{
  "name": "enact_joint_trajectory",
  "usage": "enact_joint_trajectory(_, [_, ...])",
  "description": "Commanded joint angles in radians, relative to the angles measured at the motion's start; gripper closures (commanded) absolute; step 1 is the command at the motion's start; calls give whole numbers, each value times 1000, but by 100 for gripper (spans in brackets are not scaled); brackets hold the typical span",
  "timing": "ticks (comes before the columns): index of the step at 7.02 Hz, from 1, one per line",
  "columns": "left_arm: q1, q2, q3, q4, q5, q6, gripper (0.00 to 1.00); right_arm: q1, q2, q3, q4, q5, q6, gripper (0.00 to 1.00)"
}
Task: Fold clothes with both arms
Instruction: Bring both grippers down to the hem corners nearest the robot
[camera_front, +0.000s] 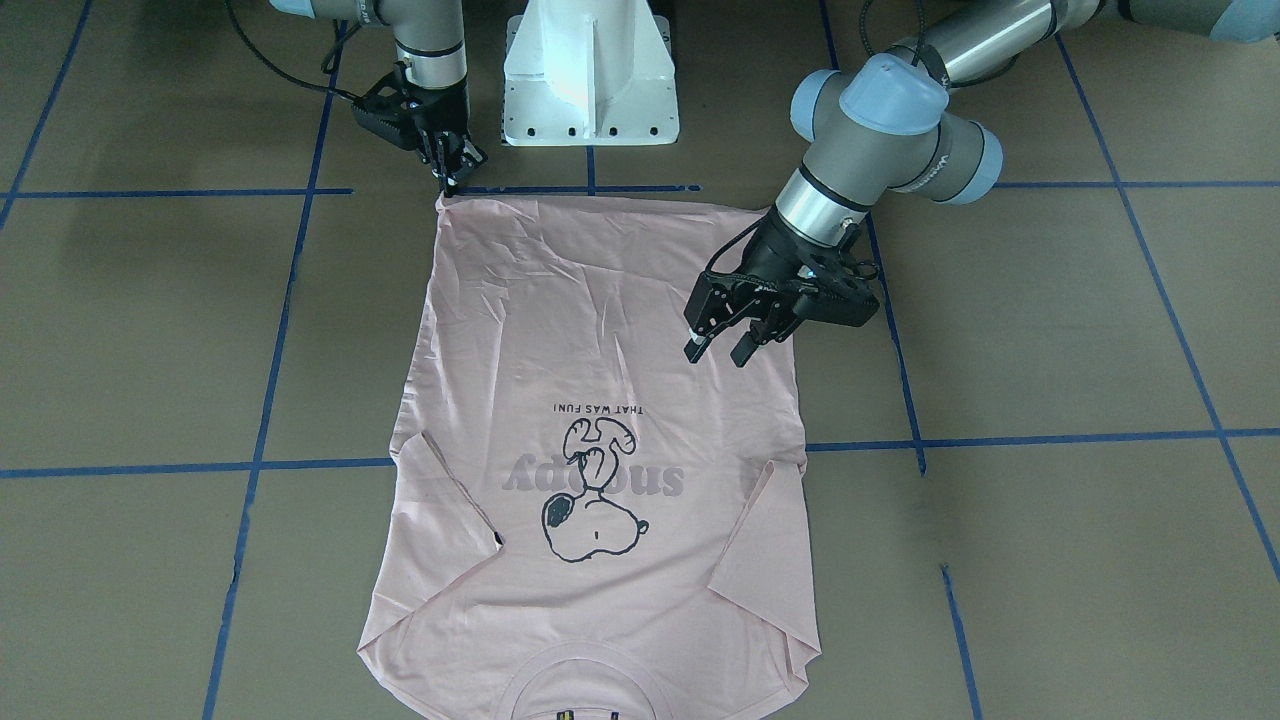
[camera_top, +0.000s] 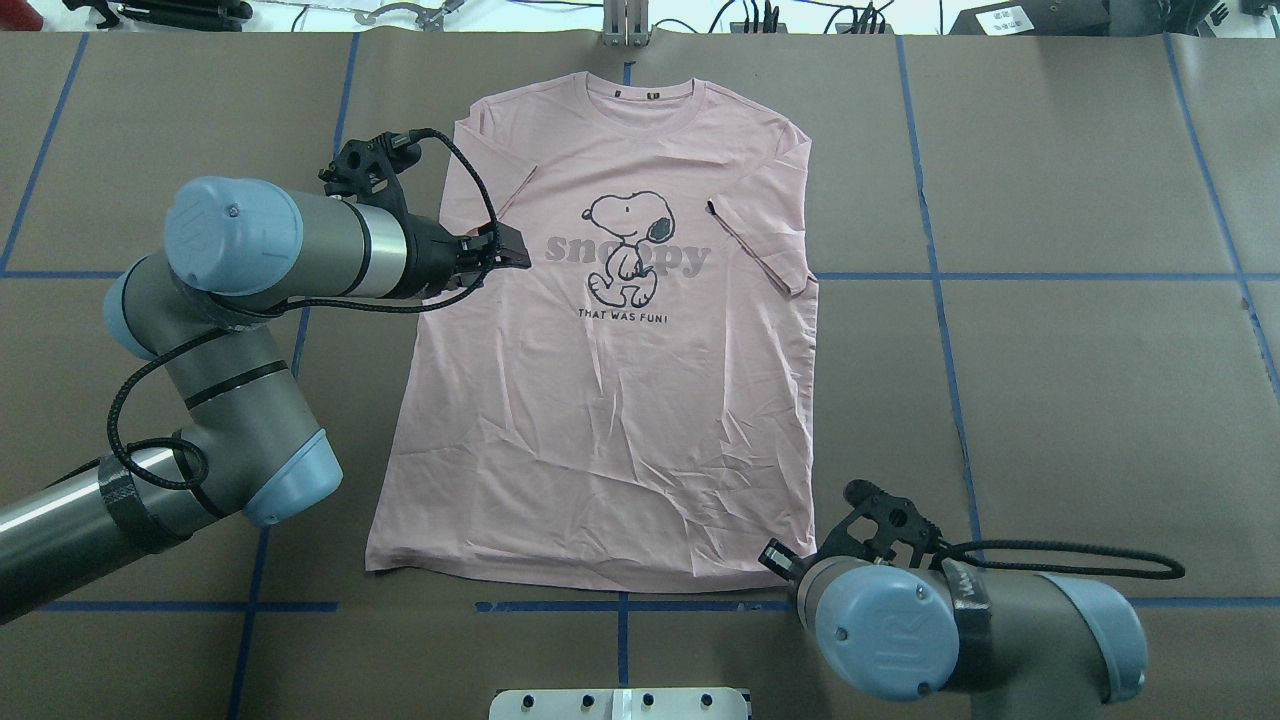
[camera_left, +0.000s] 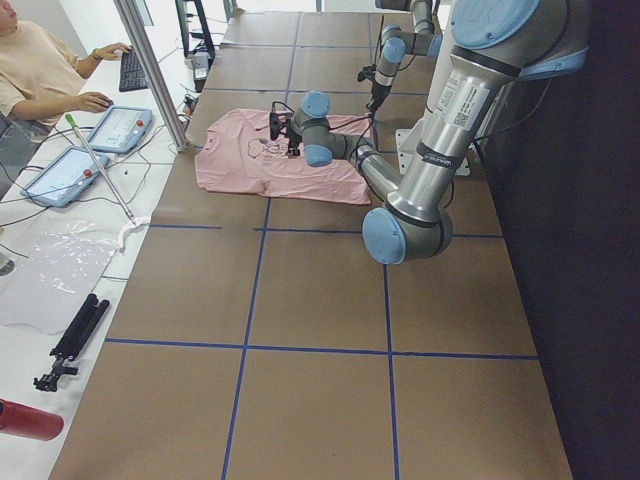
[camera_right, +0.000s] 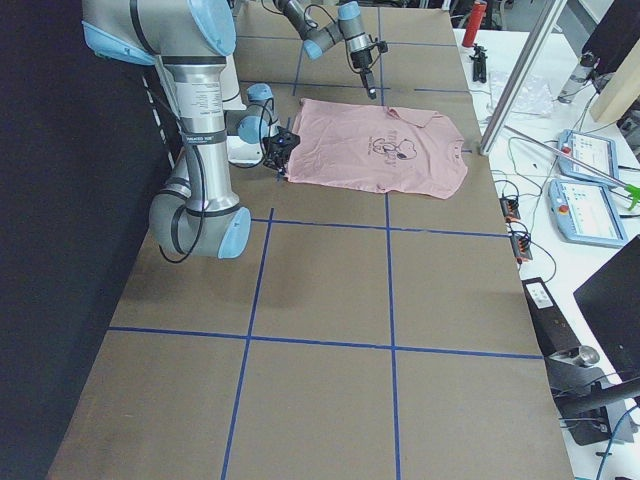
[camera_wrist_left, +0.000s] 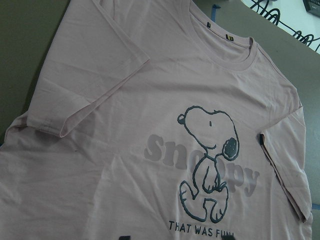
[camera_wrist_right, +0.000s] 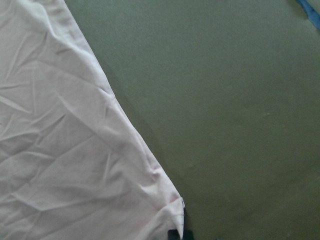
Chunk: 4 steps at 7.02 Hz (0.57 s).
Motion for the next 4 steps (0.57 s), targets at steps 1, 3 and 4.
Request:
enact_joint_trajectory(1, [31, 14, -139, 234, -9, -172, 37, 51, 2, 64, 0, 81, -25, 100])
enact_joint_trajectory(3, [210, 247, -394, 341, 90, -196, 37, 49, 0, 98, 2, 83, -25, 100])
enact_joint_trajectory(4, [260, 298, -419, 341, 94, -260, 35, 49, 0, 98, 2, 81, -25, 100])
